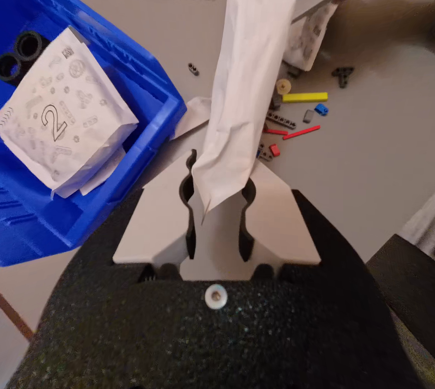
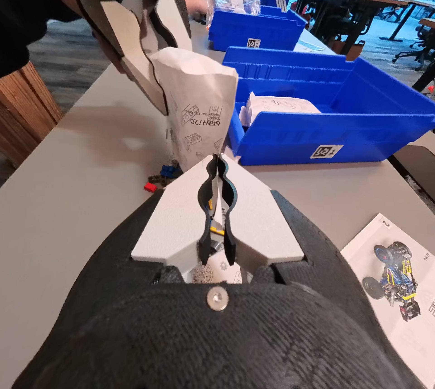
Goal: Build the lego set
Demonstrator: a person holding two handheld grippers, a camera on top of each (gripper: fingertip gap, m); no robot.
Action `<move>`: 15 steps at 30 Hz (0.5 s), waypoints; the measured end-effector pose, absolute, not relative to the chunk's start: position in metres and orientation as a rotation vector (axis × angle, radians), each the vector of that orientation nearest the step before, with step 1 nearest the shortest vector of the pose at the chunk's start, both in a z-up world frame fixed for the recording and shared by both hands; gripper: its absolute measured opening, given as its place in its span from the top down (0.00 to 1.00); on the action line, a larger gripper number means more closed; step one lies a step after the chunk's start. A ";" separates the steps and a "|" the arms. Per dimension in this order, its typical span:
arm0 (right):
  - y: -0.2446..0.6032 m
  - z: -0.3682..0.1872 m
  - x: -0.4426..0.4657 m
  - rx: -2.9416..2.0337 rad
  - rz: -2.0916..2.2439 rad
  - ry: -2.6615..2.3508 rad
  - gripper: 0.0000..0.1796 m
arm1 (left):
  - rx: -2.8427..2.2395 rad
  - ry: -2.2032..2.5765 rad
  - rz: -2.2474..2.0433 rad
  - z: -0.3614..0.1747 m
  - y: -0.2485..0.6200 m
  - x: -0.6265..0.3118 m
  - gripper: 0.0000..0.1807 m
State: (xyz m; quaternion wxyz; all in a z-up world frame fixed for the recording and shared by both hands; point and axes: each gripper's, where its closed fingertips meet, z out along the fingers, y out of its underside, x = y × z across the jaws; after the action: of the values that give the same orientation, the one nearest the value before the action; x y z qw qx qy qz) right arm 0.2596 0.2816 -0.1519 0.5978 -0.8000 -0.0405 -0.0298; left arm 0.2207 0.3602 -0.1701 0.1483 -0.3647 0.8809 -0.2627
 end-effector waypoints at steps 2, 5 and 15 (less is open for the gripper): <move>0.282 -0.149 0.263 -1.836 -0.052 -0.053 1.00 | -1.060 2.503 -0.819 -0.162 0.357 0.225 0.80; 0.281 -0.150 0.265 -1.819 -0.041 -0.020 1.00 | -1.060 2.505 -0.833 -0.163 0.357 0.228 0.82; 0.282 -0.149 0.269 -1.787 -0.048 0.030 1.00 | -1.036 2.448 -0.857 -0.158 0.359 0.237 0.80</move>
State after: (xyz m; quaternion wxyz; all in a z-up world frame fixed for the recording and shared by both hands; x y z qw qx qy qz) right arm 0.2691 0.2818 -0.1486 0.6263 -0.7792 0.0130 -0.0210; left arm 0.2370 0.3587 -0.1582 0.1733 -0.3652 0.8633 -0.3022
